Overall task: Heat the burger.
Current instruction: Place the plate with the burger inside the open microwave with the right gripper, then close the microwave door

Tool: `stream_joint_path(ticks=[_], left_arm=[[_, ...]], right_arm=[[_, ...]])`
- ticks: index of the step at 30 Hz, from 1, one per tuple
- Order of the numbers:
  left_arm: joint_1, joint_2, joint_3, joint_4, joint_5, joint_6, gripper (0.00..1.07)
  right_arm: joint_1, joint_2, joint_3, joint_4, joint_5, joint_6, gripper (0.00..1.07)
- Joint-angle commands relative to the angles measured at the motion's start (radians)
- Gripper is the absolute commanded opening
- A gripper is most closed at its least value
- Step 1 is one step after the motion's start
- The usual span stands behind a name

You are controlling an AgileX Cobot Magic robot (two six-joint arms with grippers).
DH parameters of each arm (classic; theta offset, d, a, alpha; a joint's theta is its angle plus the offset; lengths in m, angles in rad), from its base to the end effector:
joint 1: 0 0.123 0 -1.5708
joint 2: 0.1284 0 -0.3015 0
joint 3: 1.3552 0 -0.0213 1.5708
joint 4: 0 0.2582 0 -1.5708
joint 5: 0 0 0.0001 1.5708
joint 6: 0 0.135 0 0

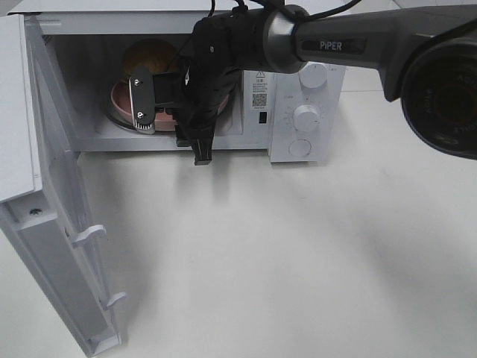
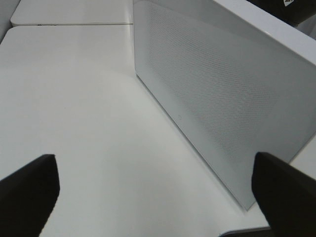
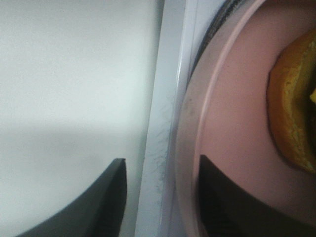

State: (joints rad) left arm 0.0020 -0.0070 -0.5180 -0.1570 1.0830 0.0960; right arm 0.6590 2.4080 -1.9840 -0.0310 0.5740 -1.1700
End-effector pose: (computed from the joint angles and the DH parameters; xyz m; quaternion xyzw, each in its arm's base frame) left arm 0.0192 -0.0186 0.2652 0.0448 0.8487 -0.0527 0.5243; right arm 0.4610 0.3542 0.1226 -0.7553 0.5696 -0.0937 0.3104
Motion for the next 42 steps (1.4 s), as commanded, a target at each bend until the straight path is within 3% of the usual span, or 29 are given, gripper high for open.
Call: stream_joint_path(ticks=[1, 2, 3, 5, 10, 19, 42], left_arm=[[-0.005, -0.015, 0.003, -0.001, -0.015, -0.002, 0.98], [-0.005, -0.015, 0.003, -0.001, -0.015, -0.002, 0.98], [-0.005, -0.015, 0.003, -0.001, -0.015, -0.002, 0.98], [-0.005, -0.015, 0.003, -0.001, -0.015, -0.002, 0.98], [-0.005, -0.015, 0.003, -0.001, -0.015, -0.002, 0.98], [-0.005, -0.015, 0.003, -0.001, -0.015, -0.002, 0.98], [-0.005, -0.015, 0.003, -0.001, -0.015, -0.002, 0.98]], right_arm=[[-0.002, -0.019, 0.006, 0.020, 0.009, 0.018, 0.53], [-0.002, -0.030, 0.026, 0.020, -0.011, 0.020, 0.62], [-0.002, -0.030, 0.026, 0.020, -0.011, 0.020, 0.62], [-0.002, -0.046, 0.054, 0.020, -0.035, 0.020, 0.73], [0.008, -0.089, 0.118, 0.015, -0.094, 0.027, 0.82], [0.010, -0.152, 0.228, -0.013, -0.181, 0.035, 0.80], [0.010, -0.429, 0.627, -0.042, -0.389, 0.191, 0.76]])
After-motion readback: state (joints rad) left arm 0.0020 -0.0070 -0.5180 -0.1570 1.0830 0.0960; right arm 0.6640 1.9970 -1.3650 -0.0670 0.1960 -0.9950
